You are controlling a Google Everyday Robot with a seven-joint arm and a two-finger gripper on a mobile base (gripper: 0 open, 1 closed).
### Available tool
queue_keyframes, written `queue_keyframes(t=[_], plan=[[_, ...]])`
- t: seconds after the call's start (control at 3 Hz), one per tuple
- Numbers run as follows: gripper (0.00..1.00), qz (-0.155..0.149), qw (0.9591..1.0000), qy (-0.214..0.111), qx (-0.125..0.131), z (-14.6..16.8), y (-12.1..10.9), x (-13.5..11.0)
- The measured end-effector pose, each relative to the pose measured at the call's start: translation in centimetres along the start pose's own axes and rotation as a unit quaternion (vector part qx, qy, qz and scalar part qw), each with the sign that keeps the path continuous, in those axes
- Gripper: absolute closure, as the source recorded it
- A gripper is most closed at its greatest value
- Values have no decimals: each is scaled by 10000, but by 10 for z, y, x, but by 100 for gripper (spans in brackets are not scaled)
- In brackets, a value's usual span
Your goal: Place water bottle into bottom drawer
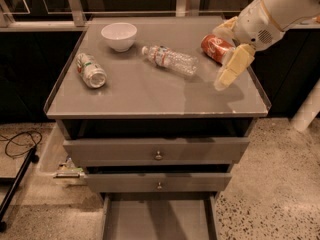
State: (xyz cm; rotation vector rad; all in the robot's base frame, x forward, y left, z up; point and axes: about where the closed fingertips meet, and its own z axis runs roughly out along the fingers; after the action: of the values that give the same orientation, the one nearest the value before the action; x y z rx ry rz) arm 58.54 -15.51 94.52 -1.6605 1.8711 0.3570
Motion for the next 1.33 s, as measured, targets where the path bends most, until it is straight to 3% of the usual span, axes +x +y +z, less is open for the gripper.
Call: queue_keyframes(t=[0.33, 0.67, 1.0, 1.33], plan=[[0, 462, 9978, -403, -249, 27, -23, 14], [0, 461, 9978, -404, -248, 27, -23, 14], [0, 398, 9973, -605, -89, 39, -31, 6], [0, 560, 9875, -1465, 169, 65, -48, 4]])
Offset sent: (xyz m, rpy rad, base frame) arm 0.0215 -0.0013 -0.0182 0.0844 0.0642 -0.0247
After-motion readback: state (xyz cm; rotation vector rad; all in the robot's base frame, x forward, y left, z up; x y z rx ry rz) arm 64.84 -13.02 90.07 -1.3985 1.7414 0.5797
